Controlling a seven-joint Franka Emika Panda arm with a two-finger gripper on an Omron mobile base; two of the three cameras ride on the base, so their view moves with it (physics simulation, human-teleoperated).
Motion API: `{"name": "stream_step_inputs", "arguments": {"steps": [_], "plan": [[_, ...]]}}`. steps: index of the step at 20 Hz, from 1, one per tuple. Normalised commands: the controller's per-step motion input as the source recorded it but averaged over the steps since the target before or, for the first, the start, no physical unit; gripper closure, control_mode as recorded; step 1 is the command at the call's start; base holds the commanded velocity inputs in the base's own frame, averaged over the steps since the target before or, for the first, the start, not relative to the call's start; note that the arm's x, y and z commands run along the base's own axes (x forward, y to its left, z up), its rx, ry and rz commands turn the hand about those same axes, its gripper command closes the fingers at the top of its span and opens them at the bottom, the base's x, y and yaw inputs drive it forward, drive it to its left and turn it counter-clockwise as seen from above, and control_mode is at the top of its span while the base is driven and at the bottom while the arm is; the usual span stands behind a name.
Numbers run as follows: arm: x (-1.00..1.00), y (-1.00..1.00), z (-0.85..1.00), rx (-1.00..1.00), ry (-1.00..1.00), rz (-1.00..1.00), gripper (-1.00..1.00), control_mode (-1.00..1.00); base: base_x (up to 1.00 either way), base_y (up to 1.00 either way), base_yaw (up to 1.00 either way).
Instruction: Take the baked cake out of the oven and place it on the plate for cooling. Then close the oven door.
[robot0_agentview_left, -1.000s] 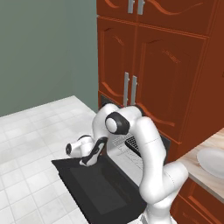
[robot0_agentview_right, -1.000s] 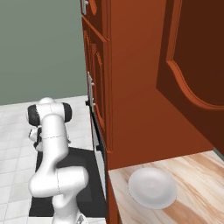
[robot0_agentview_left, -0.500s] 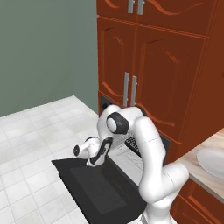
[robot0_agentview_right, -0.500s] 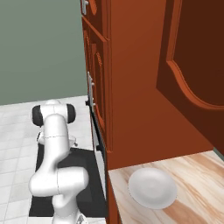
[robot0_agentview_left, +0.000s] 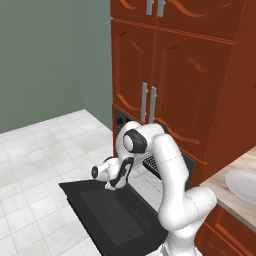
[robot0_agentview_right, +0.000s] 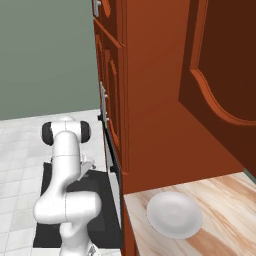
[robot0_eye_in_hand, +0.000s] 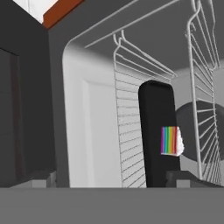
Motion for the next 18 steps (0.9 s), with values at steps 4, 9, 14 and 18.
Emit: {"name": "stream_step_inputs", "arguments": {"steps": [4, 9, 14, 18], "plan": [[0.16, -0.25, -0.09, 0.0, 0.03, 0.0, -1.0, -1.0, 0.0, 0.0, 0.0], [0.04, -0.28, -0.07, 0.0, 0.04, 0.0, -1.0, -1.0, 0.0, 0.0, 0.0], [0.0, -0.29, -0.12, 0.0, 0.04, 0.0, -1.0, -1.0, 0.0, 0.0, 0.0], [0.04, -0.31, -0.14, -0.01, 0.03, 0.0, -1.0, -1.0, 0.0, 0.0, 0.0]]}}
